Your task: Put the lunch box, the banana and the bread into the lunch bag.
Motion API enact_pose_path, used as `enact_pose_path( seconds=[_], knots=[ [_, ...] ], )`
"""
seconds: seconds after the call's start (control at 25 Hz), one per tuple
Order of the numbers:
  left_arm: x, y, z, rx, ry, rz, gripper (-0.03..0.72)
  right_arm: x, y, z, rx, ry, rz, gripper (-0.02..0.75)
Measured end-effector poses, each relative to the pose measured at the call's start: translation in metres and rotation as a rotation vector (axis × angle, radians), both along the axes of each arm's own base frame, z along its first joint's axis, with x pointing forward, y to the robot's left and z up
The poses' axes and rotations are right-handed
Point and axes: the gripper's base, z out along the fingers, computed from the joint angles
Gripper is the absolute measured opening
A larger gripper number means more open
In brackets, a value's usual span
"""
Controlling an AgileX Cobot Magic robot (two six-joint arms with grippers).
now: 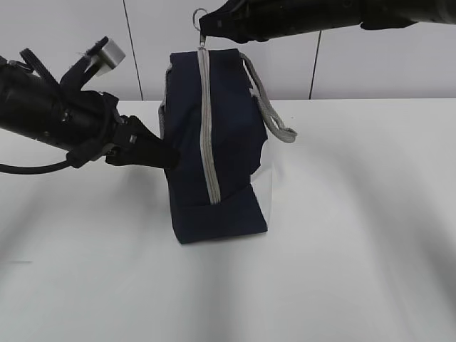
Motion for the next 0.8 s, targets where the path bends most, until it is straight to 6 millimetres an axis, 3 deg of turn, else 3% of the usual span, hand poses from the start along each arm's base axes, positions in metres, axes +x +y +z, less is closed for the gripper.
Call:
enact_pose_path(
  seconds=[0.16, 0.52, 0.8],
  knots=[
    [-0.002, 0.001, -0.002, 0.021, 0.023, -0.014, 0.022, 0.015, -0.003, -0.013, 0.015, 0.026, -0.037, 0.006],
    [-0.007, 0.002, -0.004, 0.047, 0.063, -0.046, 0.022, 0.055, -0.029, -0.039, 0.134, 0.103, -0.07, 0.006],
    [-0.011, -0.001, -0.006, 0.076, 0.072, -0.082, 0.021, 0.079, -0.031, -0.065, 0.191, 0.157, -0.061, 0.006]
  ],
)
